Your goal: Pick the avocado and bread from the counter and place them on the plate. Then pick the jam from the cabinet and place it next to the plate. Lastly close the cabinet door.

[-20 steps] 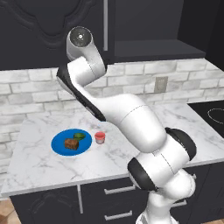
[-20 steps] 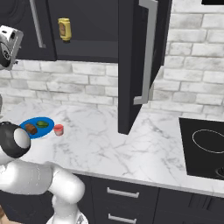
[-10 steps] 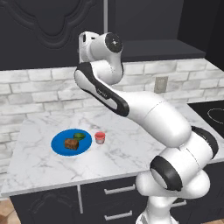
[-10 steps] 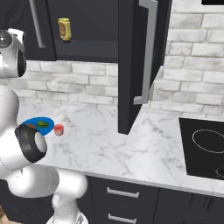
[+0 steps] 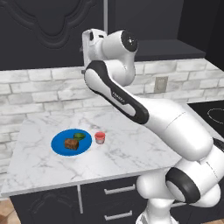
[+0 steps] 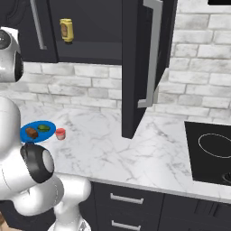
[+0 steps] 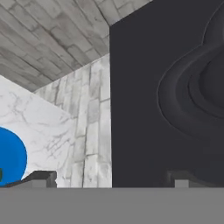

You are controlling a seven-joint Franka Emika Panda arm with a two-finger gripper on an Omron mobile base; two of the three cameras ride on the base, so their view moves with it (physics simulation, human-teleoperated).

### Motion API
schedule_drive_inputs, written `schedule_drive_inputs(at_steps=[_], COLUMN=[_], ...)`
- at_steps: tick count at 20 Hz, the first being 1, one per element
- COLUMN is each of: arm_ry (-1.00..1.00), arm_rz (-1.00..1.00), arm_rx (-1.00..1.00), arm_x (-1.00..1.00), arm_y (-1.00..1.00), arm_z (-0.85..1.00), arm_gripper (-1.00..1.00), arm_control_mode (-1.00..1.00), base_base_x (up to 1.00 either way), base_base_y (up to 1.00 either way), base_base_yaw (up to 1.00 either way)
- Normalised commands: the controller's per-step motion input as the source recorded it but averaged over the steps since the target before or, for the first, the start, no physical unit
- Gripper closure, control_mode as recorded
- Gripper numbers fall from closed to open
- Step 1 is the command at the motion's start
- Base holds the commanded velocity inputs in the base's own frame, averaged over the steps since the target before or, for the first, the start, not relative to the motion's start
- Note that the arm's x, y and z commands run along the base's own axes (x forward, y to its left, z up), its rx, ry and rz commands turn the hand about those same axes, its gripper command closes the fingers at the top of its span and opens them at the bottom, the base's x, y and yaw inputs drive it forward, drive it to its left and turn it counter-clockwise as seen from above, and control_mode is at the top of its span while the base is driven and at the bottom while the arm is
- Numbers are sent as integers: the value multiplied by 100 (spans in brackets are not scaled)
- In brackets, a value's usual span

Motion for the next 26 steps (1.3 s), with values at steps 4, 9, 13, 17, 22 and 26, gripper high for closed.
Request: schedule_drive_inputs(at_steps=[4, 9, 13, 17, 22, 26], arm_ry=[0, 0, 0, 0, 0, 0], arm_rz=[4, 0, 2, 6, 10, 11], arm_rx=[0, 0, 0, 0, -1, -2], arm_x=[-62, -56, -50, -49, -53, -62], arm_y=[-20, -47, -64, -65, -63, -57], arm_z=[5, 5, 0, 0, -1, -12], arm_gripper=[-100, -100, -100, -100, -100, -100], arm_control_mode=[-100, -100, -100, -100, -100, -100], base_base_x=[0, 0, 0, 0, 0, 0], base_base_y=[0, 0, 0, 0, 0, 0], base_base_yaw=[0, 0, 0, 0, 0, 0])
